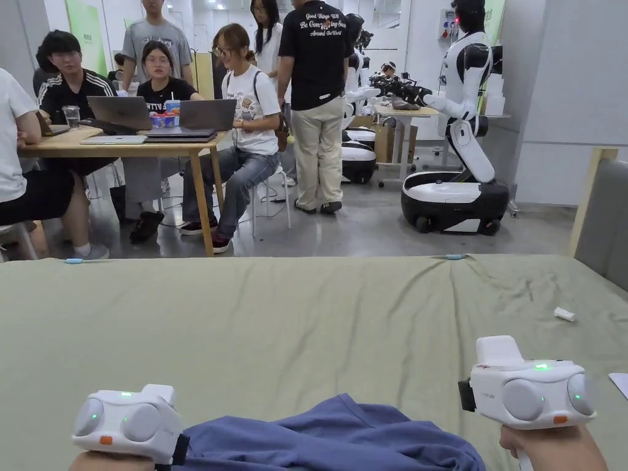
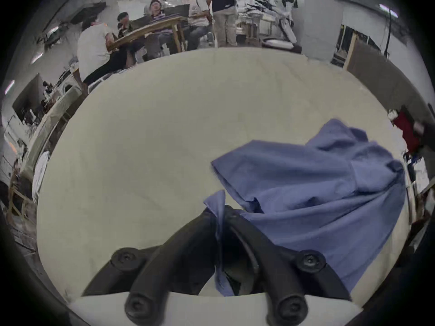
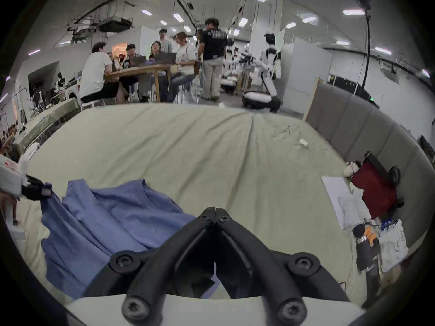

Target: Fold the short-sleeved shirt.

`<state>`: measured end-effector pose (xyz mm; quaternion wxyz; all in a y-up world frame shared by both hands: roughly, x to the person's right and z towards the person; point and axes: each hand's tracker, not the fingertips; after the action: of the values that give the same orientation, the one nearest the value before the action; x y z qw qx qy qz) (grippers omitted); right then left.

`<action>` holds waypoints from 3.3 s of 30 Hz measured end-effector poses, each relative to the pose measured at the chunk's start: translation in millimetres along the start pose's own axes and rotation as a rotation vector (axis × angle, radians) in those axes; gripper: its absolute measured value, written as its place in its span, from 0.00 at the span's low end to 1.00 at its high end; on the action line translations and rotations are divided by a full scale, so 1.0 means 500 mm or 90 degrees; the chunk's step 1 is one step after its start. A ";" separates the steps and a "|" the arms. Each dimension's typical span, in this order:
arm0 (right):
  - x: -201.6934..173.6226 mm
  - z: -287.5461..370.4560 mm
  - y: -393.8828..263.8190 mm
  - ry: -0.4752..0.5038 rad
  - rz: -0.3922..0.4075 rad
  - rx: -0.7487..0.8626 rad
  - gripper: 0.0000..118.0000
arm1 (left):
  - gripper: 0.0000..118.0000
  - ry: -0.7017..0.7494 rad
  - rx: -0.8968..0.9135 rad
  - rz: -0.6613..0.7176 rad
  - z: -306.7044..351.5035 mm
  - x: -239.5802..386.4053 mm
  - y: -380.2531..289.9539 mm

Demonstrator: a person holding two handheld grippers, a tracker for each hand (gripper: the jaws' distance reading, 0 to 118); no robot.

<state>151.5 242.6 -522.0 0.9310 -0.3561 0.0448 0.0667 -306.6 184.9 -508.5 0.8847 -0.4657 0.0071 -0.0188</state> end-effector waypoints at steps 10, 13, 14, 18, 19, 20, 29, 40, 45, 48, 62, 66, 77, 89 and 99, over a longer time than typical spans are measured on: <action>0.020 -0.127 -0.061 -0.008 -0.082 -0.103 0.77 | 0.01 0.001 -0.005 -0.023 -0.012 -0.001 0.004; 0.035 -0.185 -0.073 0.023 -0.121 -0.162 0.76 | 0.01 0.011 -0.015 -0.039 -0.024 0.009 0.002; 0.037 -0.197 -0.078 0.035 -0.128 -0.191 0.75 | 0.01 0.013 -0.018 -0.040 -0.028 0.010 0.001; 0.025 -0.192 -0.090 0.103 -0.129 -0.247 0.03 | 0.01 0.020 -0.021 -0.045 -0.032 0.014 0.006; 0.021 -0.185 -0.088 0.091 -0.110 -0.239 0.03 | 0.01 0.023 -0.020 -0.047 -0.025 0.019 0.006; 0.018 -0.175 -0.084 0.089 -0.081 -0.236 0.03 | 0.01 0.026 -0.017 -0.048 -0.016 0.021 0.006; 0.024 0.055 0.047 0.048 -0.102 0.018 0.03 | 0.00 0.093 0.107 -0.063 0.147 -0.019 0.052; 0.032 0.245 0.242 0.018 -0.104 0.236 0.03 | 0.00 0.139 0.278 -0.009 0.365 -0.102 0.184; 0.051 0.275 0.356 -0.002 -0.077 0.303 0.03 | 0.00 0.138 0.369 0.018 0.428 -0.108 0.286; 0.061 0.294 0.412 -0.009 -0.076 0.341 0.03 | 0.01 0.139 0.403 0.024 0.457 -0.108 0.356; 0.087 0.135 0.379 -0.044 -0.096 0.309 0.03 | 0.01 0.150 0.369 0.001 0.310 -0.074 0.401; 0.095 0.115 0.341 -0.037 -0.107 0.292 0.03 | 0.00 0.131 0.347 0.019 0.280 -0.073 0.360; 0.070 0.223 0.074 -0.037 -0.086 0.210 0.03 | 0.01 0.075 0.258 0.031 0.334 -0.061 0.072; -0.003 0.209 -0.337 -0.003 -0.044 -0.011 0.04 | 0.02 0.013 0.059 0.085 0.196 -0.071 -0.382; -0.061 0.376 -0.139 0.022 -0.051 0.215 1.00 | 0.96 0.027 0.301 0.068 0.370 0.001 -0.206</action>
<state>139.2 314.2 -332.8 0.9785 -0.1974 0.0572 0.0152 -303.4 279.0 -319.1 0.9686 -0.2438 0.0459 0.0174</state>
